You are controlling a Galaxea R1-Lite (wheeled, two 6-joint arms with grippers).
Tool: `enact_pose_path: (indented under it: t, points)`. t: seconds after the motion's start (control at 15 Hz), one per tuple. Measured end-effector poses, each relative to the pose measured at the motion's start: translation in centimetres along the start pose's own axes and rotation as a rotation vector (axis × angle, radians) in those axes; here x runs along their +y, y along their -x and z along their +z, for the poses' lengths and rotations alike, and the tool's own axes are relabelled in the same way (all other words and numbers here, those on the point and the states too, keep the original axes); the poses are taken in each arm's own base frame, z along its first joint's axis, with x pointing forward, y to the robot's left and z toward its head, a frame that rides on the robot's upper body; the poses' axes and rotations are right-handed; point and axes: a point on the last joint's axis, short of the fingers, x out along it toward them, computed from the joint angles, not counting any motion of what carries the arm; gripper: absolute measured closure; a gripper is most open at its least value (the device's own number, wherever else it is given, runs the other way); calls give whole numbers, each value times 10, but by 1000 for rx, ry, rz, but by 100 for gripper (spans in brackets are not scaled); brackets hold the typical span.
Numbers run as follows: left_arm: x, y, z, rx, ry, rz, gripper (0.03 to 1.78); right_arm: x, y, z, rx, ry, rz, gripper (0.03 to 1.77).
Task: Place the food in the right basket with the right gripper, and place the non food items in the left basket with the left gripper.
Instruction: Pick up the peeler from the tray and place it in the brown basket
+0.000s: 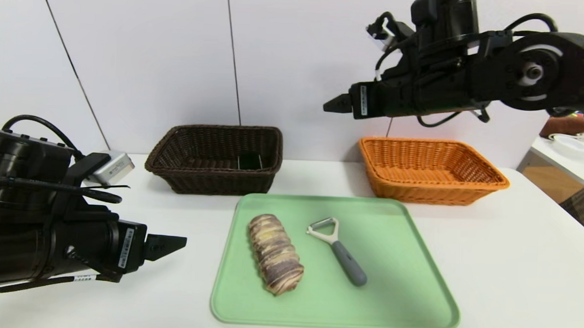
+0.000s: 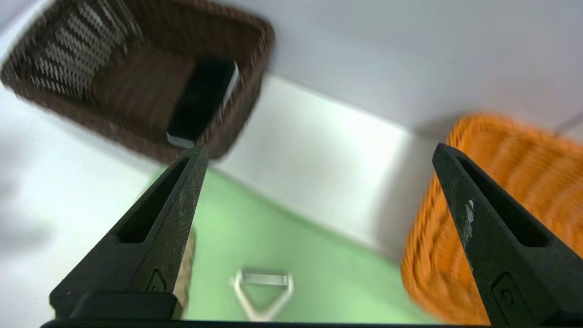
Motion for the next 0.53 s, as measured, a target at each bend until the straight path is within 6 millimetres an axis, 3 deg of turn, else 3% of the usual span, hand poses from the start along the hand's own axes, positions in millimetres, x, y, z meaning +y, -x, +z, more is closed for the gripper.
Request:
enact_pose_path:
  t: [0.53]
  points:
    - [0, -2, 0, 8, -1, 0, 12, -1, 68, -62, 219, -2, -26, 11]
